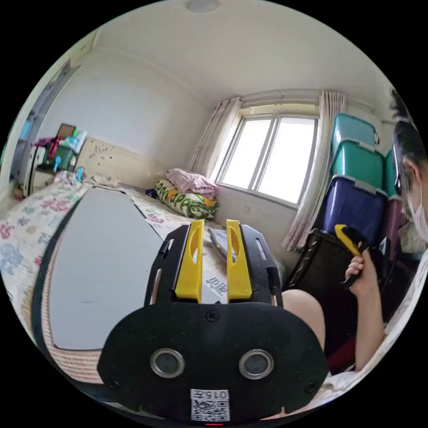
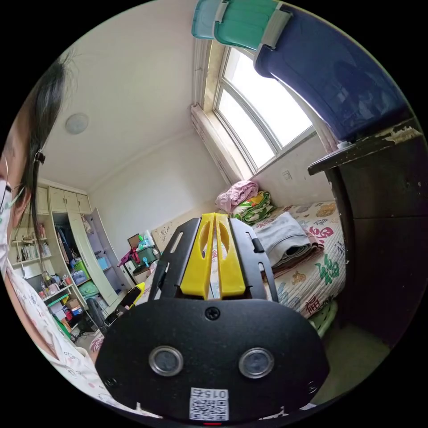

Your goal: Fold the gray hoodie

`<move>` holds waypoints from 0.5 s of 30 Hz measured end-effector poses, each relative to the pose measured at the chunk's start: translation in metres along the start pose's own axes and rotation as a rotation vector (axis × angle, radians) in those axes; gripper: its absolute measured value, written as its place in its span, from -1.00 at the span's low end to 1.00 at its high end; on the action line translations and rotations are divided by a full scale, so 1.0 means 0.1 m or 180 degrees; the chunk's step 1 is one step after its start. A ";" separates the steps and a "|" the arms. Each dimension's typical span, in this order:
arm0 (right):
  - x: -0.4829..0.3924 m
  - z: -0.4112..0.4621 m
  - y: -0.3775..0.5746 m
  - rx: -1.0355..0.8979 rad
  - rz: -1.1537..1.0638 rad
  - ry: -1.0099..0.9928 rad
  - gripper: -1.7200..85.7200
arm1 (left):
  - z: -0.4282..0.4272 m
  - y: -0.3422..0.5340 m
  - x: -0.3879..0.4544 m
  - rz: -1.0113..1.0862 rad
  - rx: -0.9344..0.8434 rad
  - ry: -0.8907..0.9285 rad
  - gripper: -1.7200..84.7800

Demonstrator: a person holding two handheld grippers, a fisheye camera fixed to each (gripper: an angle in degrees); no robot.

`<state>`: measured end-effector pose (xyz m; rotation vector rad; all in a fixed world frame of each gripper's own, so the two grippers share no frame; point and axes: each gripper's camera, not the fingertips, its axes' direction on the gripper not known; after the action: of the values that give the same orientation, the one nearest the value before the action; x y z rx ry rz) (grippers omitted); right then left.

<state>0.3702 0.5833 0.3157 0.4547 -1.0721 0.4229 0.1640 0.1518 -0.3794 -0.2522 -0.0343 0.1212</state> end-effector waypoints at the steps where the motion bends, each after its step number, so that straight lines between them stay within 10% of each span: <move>1: -0.04 0.00 -0.01 0.0001 -0.0008 0.0002 -0.97 | -0.04 0.03 0.00 -0.0069 -0.0033 0.0071 -0.76; 15: -0.94 -0.04 -0.35 -0.0078 0.0061 -0.0066 -0.97 | -0.80 0.63 0.40 -0.0011 -0.0733 0.0499 -0.76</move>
<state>0.3523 0.5466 0.2238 0.4282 -1.1015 0.4224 0.2001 0.1977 -0.4716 -0.4907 0.1077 0.0937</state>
